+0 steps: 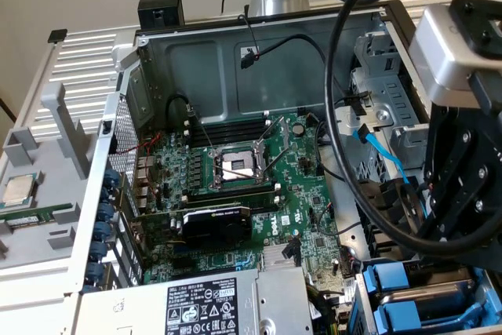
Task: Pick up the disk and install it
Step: 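Insert the second disk wire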
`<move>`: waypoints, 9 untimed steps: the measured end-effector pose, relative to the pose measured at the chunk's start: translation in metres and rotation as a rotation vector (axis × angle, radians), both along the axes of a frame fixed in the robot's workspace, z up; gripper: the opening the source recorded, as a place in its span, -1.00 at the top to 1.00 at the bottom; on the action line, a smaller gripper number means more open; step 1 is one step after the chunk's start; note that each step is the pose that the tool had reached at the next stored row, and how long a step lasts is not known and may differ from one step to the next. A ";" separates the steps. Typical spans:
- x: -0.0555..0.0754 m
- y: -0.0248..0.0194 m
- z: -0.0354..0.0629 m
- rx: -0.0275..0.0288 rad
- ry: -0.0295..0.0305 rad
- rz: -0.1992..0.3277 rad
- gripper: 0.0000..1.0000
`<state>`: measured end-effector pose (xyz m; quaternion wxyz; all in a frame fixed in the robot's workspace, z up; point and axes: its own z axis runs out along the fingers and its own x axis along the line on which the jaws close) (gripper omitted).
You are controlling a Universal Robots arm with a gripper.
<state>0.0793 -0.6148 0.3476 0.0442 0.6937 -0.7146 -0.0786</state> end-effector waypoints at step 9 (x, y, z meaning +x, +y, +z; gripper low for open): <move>0.000 0.0000 -0.0015 -0.0001 0.0000 0.000 0.67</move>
